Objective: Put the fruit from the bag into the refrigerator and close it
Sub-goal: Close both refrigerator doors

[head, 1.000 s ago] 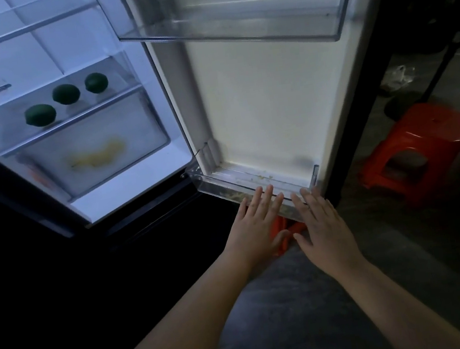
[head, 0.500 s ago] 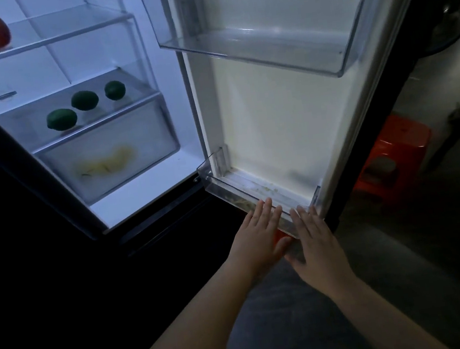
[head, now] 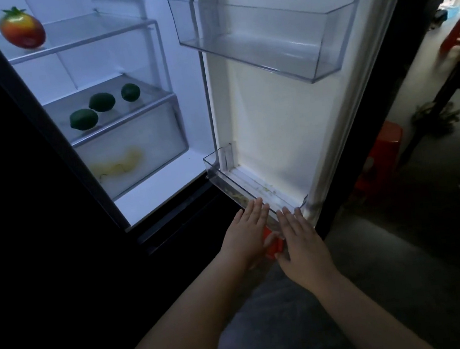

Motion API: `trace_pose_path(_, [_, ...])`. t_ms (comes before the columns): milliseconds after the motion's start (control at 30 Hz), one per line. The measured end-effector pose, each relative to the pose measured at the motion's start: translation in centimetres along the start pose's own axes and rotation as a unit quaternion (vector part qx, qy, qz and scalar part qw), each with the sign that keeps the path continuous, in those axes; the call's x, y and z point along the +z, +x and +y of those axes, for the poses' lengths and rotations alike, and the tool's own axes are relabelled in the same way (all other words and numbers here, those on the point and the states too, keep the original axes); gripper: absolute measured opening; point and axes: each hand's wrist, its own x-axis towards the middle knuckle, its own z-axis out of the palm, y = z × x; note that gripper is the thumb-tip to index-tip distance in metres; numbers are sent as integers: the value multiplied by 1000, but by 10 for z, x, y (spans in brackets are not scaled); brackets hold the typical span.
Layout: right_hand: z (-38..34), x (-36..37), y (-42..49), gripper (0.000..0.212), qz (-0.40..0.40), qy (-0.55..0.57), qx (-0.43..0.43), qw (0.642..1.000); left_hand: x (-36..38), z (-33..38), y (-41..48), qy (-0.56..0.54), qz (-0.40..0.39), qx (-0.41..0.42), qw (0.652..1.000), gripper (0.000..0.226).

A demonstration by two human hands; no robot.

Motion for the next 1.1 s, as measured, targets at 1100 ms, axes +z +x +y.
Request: trace_pose_path(1100, [-29, -40, -29, 61, 290, 22, -125, 949, -76, 0, -94, 175, 275, 151, 933, 65])
